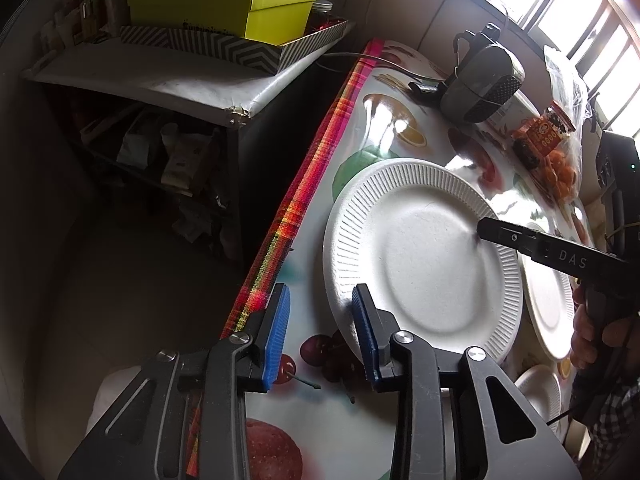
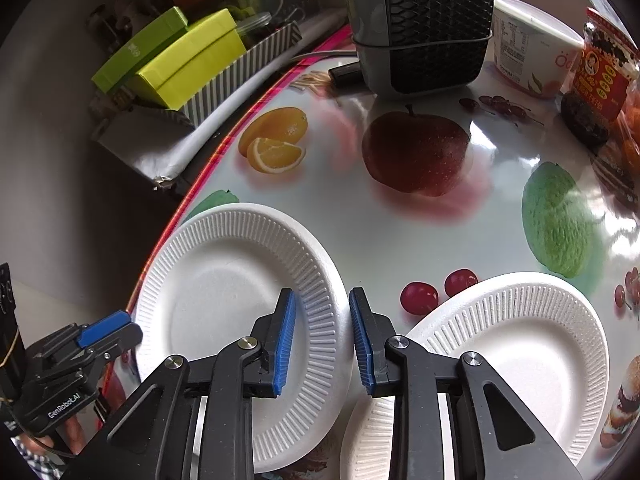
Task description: Organize plates and bowls
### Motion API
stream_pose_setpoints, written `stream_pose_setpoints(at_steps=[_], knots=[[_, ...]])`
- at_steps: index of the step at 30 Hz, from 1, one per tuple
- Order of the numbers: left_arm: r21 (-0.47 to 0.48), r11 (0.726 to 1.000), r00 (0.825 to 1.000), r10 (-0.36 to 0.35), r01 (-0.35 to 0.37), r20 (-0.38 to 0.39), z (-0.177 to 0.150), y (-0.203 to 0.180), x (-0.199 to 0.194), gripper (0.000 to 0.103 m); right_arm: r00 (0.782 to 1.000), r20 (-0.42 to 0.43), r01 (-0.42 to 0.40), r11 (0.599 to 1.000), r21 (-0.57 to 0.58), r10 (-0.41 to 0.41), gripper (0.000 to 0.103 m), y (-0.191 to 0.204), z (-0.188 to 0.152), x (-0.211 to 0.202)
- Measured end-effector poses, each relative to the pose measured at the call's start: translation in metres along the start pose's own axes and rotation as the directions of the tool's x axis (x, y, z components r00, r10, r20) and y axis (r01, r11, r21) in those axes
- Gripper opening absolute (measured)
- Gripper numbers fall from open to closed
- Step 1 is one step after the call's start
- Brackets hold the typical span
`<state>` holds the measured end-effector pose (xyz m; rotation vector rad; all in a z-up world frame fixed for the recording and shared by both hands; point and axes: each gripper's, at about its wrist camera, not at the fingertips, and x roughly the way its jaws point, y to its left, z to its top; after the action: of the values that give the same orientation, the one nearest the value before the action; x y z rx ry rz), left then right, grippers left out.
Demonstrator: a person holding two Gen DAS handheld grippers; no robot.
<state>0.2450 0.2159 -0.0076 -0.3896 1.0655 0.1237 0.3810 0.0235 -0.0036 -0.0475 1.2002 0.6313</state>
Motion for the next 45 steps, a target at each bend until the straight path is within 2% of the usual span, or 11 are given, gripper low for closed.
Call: stream_pose_setpoints(at_steps=[5,31,39,45], knots=[[-0.015,1.000,1.000,-0.015,0.015,-0.002,0.000,0.000,0.000,0.030,1.000,-0.002,-0.001,1.000,-0.003,0.001,0.027,0.000,-0.001,0.002],[-0.067,0.995,0.998,-0.068,0.067,-0.003,0.000,0.003,-0.001,0.030,0.999,-0.021,-0.048,0.998,0.037,0.049,0.025,-0.001,-0.004,0.004],[-0.059,0.996,0.998,-0.069,0.069,0.013,0.000,0.001,-0.010,0.030,0.998,-0.033,-0.051,0.997,0.052,0.052,0.035,0.000,-0.006,0.002],[-0.062,0.996,0.998,-0.065,0.066,0.019,-0.001,0.004,-0.015,0.030,0.998,-0.027,-0.064,0.997,0.051,0.065,0.035,0.003,-0.008,-0.004]])
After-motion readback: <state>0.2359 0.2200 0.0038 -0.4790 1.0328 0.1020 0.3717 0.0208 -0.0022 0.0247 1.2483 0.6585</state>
